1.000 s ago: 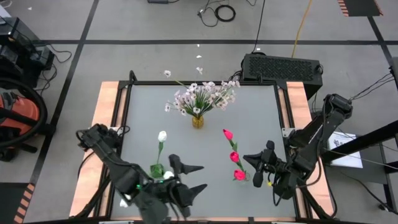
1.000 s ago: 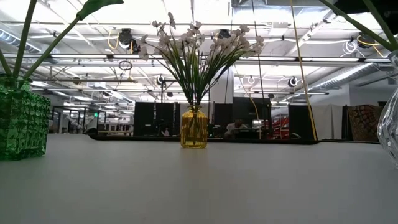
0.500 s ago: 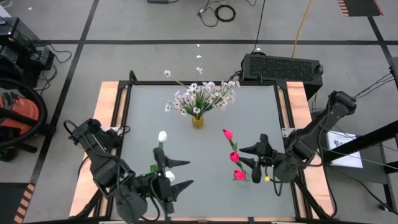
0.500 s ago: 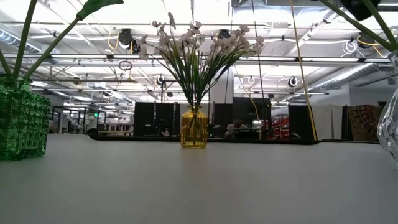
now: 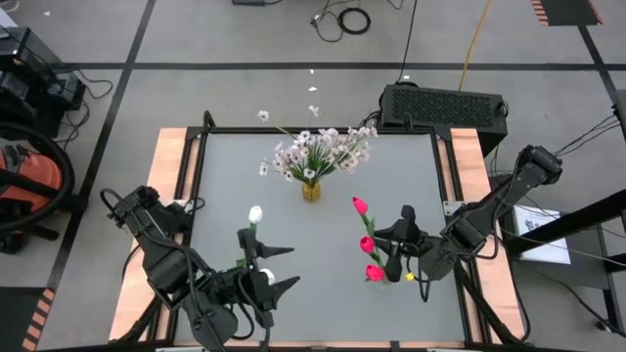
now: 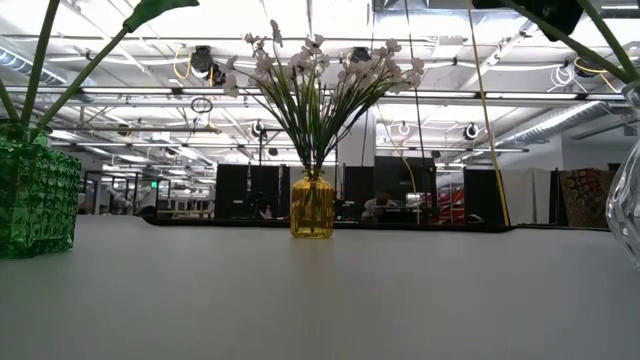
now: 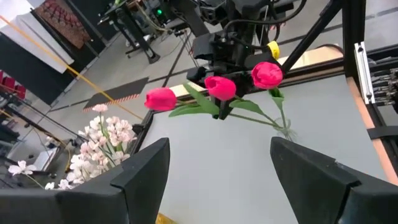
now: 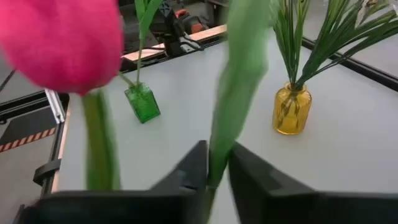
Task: Sort flowers into vase by color
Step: Put the red flower into the transparent vase
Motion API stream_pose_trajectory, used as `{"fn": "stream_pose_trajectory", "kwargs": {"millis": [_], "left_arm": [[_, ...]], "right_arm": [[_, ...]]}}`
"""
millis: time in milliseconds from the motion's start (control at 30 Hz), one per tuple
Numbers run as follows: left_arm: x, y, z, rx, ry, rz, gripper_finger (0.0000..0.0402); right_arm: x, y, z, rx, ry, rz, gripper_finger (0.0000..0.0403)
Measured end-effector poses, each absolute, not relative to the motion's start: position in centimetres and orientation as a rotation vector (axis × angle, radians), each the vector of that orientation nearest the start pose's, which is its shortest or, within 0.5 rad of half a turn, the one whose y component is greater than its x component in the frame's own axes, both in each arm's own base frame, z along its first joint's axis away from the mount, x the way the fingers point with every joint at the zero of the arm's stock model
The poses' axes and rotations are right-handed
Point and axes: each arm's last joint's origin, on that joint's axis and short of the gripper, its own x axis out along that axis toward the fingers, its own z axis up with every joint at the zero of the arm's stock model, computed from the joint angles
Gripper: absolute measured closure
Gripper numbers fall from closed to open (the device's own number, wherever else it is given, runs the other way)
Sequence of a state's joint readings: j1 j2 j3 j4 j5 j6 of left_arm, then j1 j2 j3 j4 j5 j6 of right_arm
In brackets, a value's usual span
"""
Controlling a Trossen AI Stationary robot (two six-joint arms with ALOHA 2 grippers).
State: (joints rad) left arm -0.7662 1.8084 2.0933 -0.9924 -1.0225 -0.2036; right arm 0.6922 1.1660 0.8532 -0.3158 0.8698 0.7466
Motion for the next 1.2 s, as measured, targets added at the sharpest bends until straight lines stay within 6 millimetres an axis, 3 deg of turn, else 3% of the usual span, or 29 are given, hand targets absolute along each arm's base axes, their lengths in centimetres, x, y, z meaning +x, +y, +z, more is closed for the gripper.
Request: {"fn": "stream_pose_trajectory", "kwargs": {"millis": [100,367,767,1033,1200], "left_arm": [[27.9,-23.4,43.3,0.353,0.413,0.287,0.0116],[27.9,-23.4,43.3,0.352,0.413,0.287,0.0116],[27.9,-23.5,43.3,0.351,0.412,0.286,0.0116],[27.9,-23.4,43.3,0.35,0.412,0.287,0.0116],[28.0,-23.3,43.3,0.354,0.413,0.29,0.0116]], "right_arm": [[19.6,13.6,27.8,0.293,0.346,-0.321,0.0388],[18.2,14.9,28.0,0.311,0.283,-0.334,0.0398],[15.4,16.7,26.6,0.269,0.263,-0.368,0.0395],[15.4,18.5,24.6,0.217,0.294,-0.355,0.0391],[15.0,19.2,23.7,0.202,0.322,-0.341,0.036]]}}
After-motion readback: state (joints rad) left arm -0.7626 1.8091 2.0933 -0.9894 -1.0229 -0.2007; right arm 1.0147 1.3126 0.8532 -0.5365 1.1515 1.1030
